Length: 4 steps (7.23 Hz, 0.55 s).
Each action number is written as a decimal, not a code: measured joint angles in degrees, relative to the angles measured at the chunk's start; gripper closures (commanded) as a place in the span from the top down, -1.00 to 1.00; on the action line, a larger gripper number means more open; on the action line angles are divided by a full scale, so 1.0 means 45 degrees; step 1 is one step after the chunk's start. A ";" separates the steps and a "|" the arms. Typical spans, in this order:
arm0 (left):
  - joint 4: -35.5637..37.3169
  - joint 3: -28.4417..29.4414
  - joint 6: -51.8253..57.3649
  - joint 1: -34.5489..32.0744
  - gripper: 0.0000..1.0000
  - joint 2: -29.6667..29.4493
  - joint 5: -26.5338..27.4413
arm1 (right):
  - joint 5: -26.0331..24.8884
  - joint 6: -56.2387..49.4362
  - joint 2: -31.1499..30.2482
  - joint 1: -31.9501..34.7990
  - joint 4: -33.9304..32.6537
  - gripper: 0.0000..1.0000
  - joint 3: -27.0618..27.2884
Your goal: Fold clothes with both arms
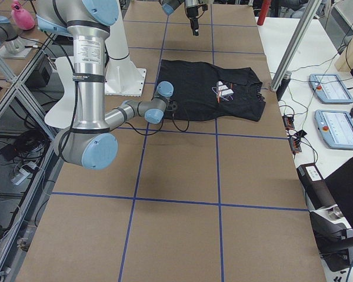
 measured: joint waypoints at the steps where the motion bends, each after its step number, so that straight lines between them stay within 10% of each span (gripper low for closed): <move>1: 0.0032 0.0006 -0.0033 0.0416 1.00 0.0035 0.0025 | 0.0112 -0.0007 0.0002 0.0242 0.0019 -1.00 0.0116; 4: 0.0133 0.0039 -0.0248 0.2763 0.99 0.0377 0.1385 | 0.0526 -0.0060 0.0047 0.0702 0.0262 -1.00 0.0259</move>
